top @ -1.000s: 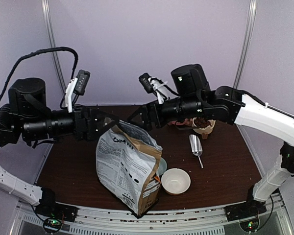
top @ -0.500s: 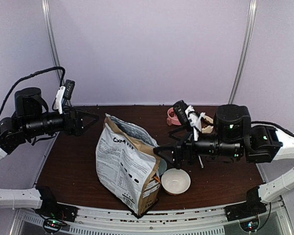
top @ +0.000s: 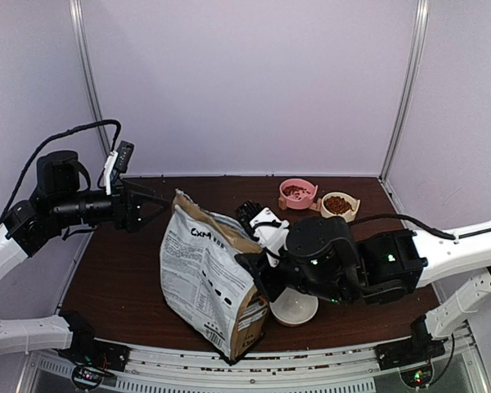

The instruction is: Serve the pet food

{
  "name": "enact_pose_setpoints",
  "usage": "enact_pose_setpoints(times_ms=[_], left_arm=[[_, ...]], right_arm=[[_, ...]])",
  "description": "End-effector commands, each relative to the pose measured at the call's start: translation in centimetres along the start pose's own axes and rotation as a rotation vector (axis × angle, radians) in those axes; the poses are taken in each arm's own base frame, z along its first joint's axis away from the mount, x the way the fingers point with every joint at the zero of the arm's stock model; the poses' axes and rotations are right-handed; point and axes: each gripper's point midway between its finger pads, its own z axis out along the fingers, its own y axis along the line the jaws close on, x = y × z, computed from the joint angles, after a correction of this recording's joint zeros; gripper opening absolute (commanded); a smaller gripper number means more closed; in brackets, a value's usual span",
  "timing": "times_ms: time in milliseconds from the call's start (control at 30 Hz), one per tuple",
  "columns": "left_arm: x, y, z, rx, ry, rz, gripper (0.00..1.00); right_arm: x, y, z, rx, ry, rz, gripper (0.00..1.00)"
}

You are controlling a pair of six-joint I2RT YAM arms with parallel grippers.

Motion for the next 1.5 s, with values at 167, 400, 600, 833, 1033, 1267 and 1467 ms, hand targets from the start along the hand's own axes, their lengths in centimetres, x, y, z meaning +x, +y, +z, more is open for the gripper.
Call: enact_pose_setpoints(times_ms=[167, 400, 600, 833, 1033, 1267, 1467], left_arm=[[-4.5, -3.1, -2.6, 0.032, -0.028, 0.240, 0.98], [-3.7, -9.9, 0.0, 0.170, 0.099, 0.424, 0.98], [-1.2, -12.9, 4.2, 0.252, 0.210, 0.475, 0.98], [1.8, -13.6, 8.4, 0.280, 0.327, 0.515, 0.97], [2.4, -14.3, 9.3, 0.314, 0.365, 0.514, 0.59], [2.9, -15.0, 9.1, 0.358, 0.380, 0.483, 0.51], [3.3, -16.0, 9.0, 0.393, 0.387, 0.479, 0.46]], right_arm=[[-5.6, 3.3, -5.2, -0.333, -0.194, -0.142, 0.00], [-5.2, 1.9, -8.0, -0.596, -0.191, -0.205, 0.00], [-3.8, -0.6, -7.6, -0.603, -0.181, -0.189, 0.00], [-2.3, -1.5, -7.0, -0.576, -0.146, -0.131, 0.17], [-1.4, -2.4, -8.0, -0.551, -0.157, -0.047, 0.50], [-0.1, -4.7, -8.7, -0.450, -0.193, 0.038, 0.46], [-0.6, -5.1, -8.9, -0.428, -0.216, 0.060, 0.37]])
